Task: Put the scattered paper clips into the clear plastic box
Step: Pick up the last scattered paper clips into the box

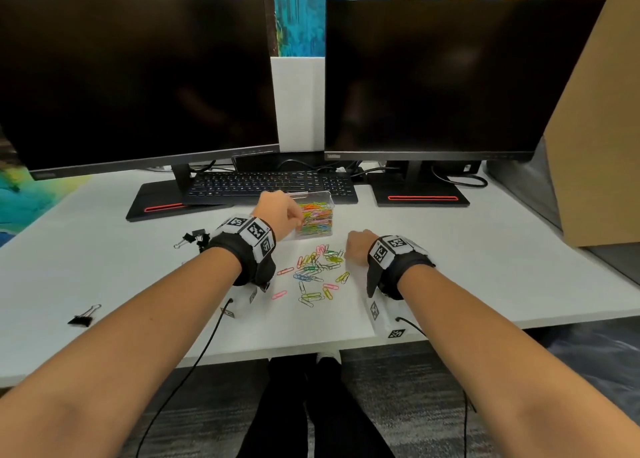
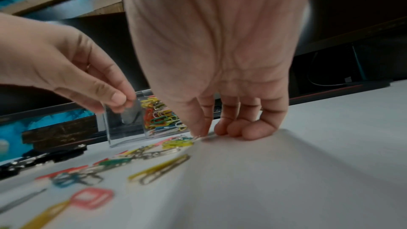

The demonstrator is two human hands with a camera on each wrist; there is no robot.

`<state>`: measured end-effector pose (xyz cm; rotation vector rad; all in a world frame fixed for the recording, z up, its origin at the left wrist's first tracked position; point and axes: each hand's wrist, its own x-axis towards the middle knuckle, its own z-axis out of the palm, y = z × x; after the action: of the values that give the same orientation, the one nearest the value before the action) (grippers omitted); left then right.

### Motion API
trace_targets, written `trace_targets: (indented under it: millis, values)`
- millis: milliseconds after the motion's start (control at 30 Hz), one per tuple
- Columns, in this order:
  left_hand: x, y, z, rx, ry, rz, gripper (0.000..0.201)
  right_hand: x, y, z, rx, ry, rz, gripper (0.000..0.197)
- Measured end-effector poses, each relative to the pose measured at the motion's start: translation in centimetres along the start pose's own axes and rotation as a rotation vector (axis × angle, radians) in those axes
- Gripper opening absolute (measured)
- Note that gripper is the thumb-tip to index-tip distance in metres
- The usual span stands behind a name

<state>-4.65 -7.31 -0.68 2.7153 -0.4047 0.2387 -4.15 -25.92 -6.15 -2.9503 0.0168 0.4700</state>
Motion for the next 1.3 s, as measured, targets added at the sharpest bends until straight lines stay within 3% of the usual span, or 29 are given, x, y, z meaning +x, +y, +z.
trace_targets:
  millis: [200, 267, 333, 433, 567, 767, 867, 1000, 1300]
  values:
    - [-2.8, 0.7, 0.8, 0.205, -0.293, -0.012, 0.029, -4.9, -3.1, -1.9, 0.007, -0.089, -0.183, 0.032]
    - [-3.1, 0.9, 0.7, 0.257, -0.358, -0.033, 0.034, -5.3, -3.9, -2.7, 0.016, -0.059, -0.223, 0.034]
    - [-3.3, 0.9, 0.6, 0.292, -0.389, -0.062, 0.038, -5.3, -4.5, -3.1, -0.044, 0.014, -0.243, 0.04]
    - [-3.6, 0.7, 0.8, 0.317, -0.425, -0.083, 0.049, -5.0, -5.0, -2.5, -0.143, -0.003, -0.288, 0.049]
    - [-4.2, 0.8, 1.7, 0.357, -0.524, -0.054, 0.052, -4.8, -4.9, -1.3, -0.231, -0.002, -0.357, 0.042]
    - [-4.1, 1.0, 1.9, 0.322, -0.604, -0.046, 0.092, -5.6, -3.1, -2.4, -0.231, -0.074, -0.356, 0.042]
    - [-4.2, 0.9, 2.0, 0.33, -0.575, -0.015, 0.106, -6.3, -1.9, -2.8, -0.17, -0.141, -0.332, 0.057]
    - [-4.3, 1.5, 1.8, 0.32, -0.561, 0.001, 0.101, -6.4, -1.4, -2.7, -0.153, -0.126, -0.362, 0.068]
    - [-3.8, 2.1, 2.1, 0.239, -0.487, 0.031, 0.072, -5.0, -2.2, -2.2, -0.03, -0.026, -0.362, 0.035]
